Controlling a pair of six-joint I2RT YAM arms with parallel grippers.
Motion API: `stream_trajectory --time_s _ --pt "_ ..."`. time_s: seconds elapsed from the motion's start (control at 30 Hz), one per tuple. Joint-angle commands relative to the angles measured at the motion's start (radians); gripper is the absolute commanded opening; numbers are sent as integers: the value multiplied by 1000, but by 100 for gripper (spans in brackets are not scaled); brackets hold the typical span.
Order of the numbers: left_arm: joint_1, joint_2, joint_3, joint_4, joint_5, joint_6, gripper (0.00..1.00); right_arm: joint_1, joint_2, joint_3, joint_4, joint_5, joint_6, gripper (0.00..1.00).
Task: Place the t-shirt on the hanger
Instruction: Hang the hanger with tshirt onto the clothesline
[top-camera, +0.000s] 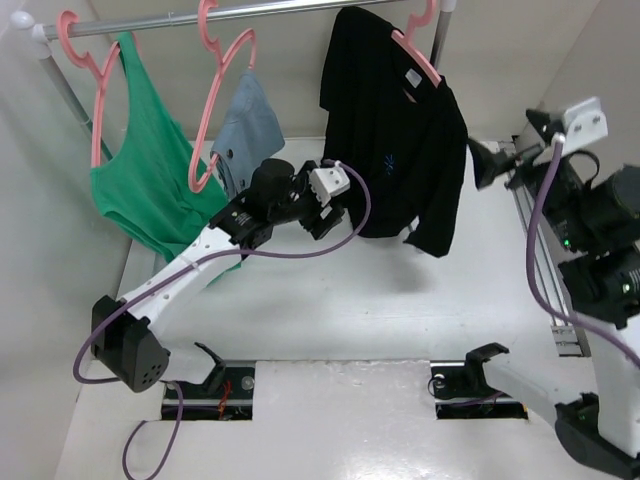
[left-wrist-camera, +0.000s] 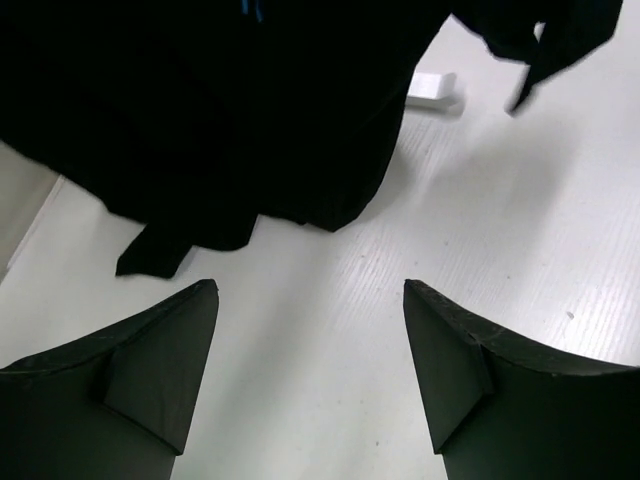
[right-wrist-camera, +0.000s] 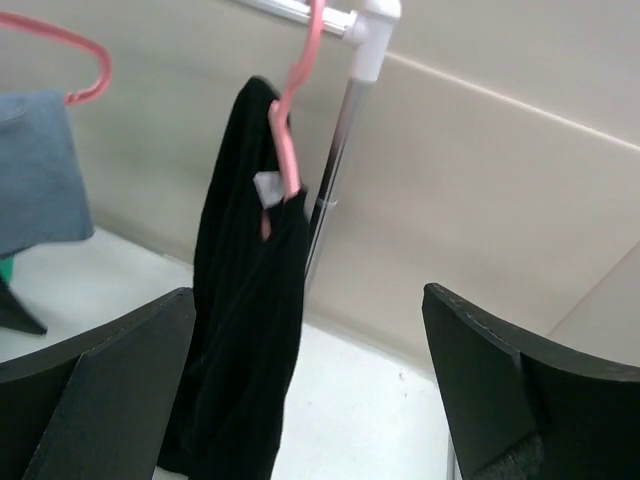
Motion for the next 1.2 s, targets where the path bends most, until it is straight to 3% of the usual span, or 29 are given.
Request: stream_trajectory --time_s 0.0,0.17,0.33,0.53,0.77,1.17 --pt "-3 -66 -67 66 -97 -71 72 16 -61 -160 -24 -74 -25 100" --pt "-3 -104 -198 112 -232 -224 76 71 -72 -404 -61 -216 -25 100" --pt "6 -160 -331 153 -376 -318 80 151 -96 -671 -31 -174 118 100" --pt "86 -229 -523 242 -415 -448 82 162 -115 -946 94 -92 304 100" --pt "97 -302 -690 305 -473 -539 88 47 -69 -1104 166 -111 439 100" --pt "106 -361 -719 336 -531 -551 93 34 -129 -1193 120 -78 516 100"
